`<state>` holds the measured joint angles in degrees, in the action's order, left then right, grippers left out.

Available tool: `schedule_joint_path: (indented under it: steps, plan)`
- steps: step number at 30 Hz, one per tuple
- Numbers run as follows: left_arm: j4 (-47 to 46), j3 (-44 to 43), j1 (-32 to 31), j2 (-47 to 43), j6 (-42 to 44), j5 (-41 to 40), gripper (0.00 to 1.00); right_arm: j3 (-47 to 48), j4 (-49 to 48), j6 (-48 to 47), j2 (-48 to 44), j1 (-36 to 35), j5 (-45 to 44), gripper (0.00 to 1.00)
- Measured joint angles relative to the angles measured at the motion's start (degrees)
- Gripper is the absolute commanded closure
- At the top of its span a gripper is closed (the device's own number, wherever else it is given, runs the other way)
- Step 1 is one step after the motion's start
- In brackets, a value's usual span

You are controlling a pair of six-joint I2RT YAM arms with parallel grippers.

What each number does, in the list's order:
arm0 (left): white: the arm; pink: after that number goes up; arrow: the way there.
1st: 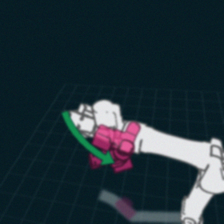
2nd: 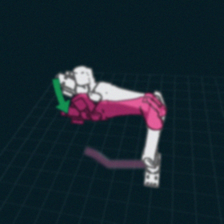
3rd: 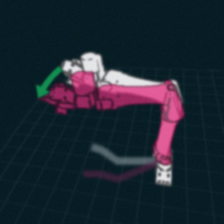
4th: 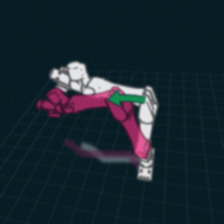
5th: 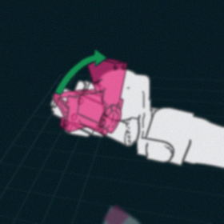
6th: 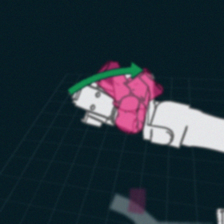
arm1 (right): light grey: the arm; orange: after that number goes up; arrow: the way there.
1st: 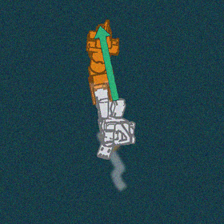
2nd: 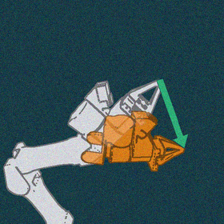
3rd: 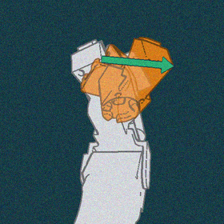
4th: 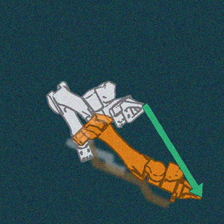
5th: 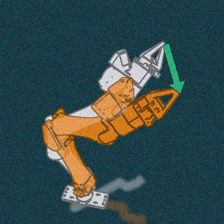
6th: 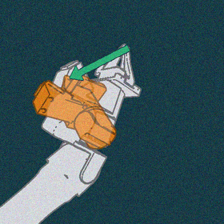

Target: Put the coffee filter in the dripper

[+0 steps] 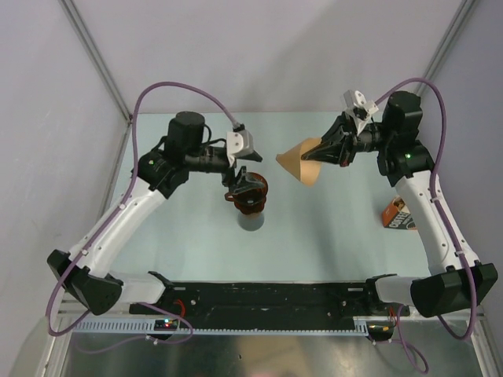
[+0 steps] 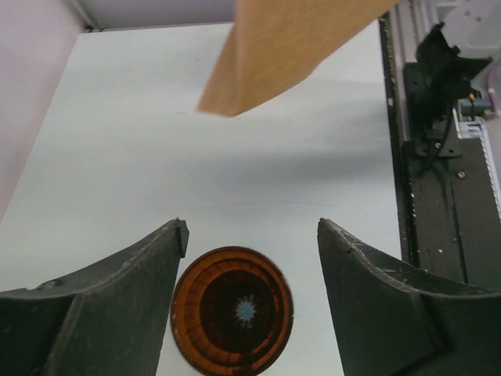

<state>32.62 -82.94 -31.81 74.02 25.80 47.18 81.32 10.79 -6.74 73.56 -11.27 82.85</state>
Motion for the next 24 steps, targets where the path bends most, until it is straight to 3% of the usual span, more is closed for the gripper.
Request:
schedule_joint_path:
  steps: [8,17,24]
  plan:
    - [1.66,-3.23,-4.83,2.6,2.23,1.53,0.34,-0.04,5.05,-10.25,-0.02,-1.99,1.68,1.0]
    - [1.9,-4.96,-6.38,3.74,2.21,1.16,0.43,0.07,21.49,-28.28,-0.42,-5.97,-0.68,1.0]
    - [2.36,-4.96,-7.89,3.74,2.82,1.07,0.5,1.01,27.34,-33.94,-0.42,-6.67,-3.04,1.0]
